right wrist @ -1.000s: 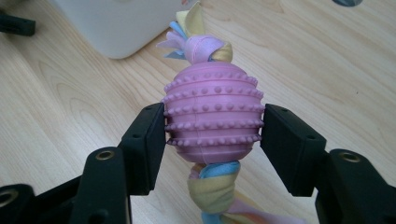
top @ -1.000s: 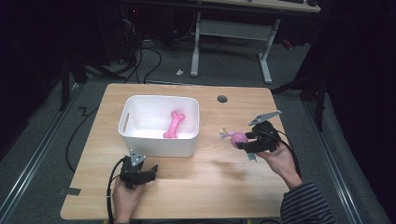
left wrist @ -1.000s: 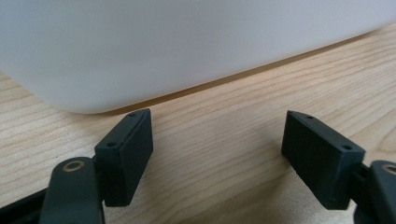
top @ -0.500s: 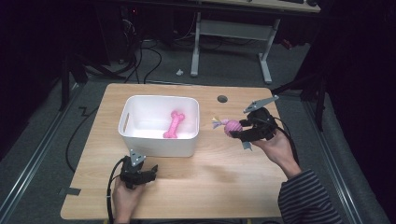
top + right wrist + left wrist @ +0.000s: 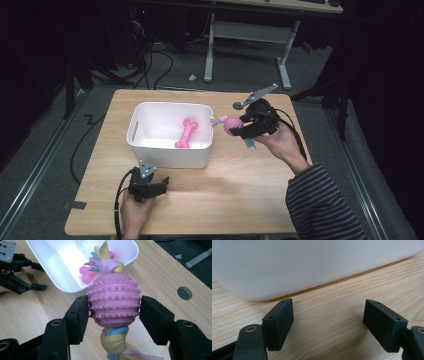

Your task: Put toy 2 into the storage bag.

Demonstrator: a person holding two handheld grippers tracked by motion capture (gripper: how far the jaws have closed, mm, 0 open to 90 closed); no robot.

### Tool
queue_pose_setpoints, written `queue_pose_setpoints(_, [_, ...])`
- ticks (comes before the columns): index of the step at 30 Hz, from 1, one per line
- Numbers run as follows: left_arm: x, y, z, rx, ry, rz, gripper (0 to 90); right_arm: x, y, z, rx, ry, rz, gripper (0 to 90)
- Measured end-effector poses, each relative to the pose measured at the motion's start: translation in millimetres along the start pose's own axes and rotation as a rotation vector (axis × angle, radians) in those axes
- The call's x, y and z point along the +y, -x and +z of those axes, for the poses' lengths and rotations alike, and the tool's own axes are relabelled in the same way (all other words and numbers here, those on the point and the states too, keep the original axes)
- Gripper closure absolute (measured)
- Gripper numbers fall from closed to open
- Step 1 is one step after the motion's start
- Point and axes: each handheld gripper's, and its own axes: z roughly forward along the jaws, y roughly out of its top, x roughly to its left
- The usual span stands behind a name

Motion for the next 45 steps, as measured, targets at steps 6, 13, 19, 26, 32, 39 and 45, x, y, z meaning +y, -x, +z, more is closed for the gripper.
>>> queue_pose_setpoints(6, [0.0, 0.0, 0.1, -0.001, 0.000, 0.000, 24.8, 25.6, -8.5, 10.9, 0.014, -0.015, -0.041, 41.5])
queue_pose_setpoints(13, [0.0, 0.0, 0.1, -0.001, 0.001, 0.000, 24.8, 52.1, -20.2, 19.1, 0.030, -0.023, -0.079, 41.4])
queue_pose_setpoints(19, [0.0, -0.1, 0.1, 0.001, 0.001, 0.002, 24.7, 68.9, -32.8, 34.0, 0.052, -0.036, -0.120, 41.3])
queue_pose_setpoints(26, [0.1, 0.2, 0.1, 0.000, -0.001, 0.002, 24.6, 84.9, -43.4, 56.0, 0.087, -0.046, -0.148, 41.3])
queue_pose_setpoints(32, [0.1, 0.1, 0.2, -0.001, 0.000, 0.001, 24.7, 90.8, -47.1, 76.4, 0.104, -0.075, -0.149, 41.1])
queue_pose_setpoints(39, [0.3, 0.1, 0.3, -0.002, -0.001, 0.004, 24.7, 87.6, -56.1, 89.5, 0.136, -0.095, -0.168, 40.9])
queue_pose_setpoints(45, [0.3, 0.1, 0.3, -0.003, -0.001, 0.004, 24.7, 84.6, -57.2, 103.5, 0.165, -0.127, -0.169, 40.6])
